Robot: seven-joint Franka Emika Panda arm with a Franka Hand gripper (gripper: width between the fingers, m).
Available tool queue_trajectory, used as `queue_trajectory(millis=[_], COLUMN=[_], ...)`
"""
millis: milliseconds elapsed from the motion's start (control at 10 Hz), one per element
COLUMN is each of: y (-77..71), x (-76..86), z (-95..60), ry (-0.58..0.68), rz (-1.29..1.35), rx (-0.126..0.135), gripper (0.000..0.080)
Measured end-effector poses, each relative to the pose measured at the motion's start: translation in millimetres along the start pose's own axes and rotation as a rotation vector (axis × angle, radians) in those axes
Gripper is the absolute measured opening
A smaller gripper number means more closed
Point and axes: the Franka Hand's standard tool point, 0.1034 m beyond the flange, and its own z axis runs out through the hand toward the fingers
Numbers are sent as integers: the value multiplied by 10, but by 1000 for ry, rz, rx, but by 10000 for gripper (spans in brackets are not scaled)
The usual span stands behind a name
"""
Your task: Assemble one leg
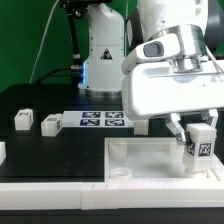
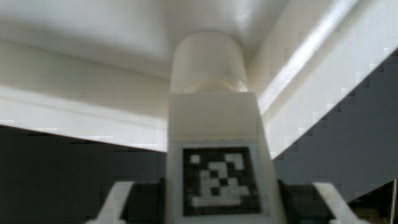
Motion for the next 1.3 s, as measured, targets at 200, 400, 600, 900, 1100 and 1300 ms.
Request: queue_trajectory(millis=[200, 400, 600, 900, 1100, 1300], y=[0, 0, 0, -1, -14, 87], x=[0, -1, -1, 6, 126, 232], z=[0, 0, 0, -5, -116, -186], ry=[0, 0, 0, 0, -7, -22], rz=[0, 0, 0, 1, 5, 6], rx=[0, 0, 0, 0, 2, -1], gripper=[294, 509, 640, 648, 649, 649])
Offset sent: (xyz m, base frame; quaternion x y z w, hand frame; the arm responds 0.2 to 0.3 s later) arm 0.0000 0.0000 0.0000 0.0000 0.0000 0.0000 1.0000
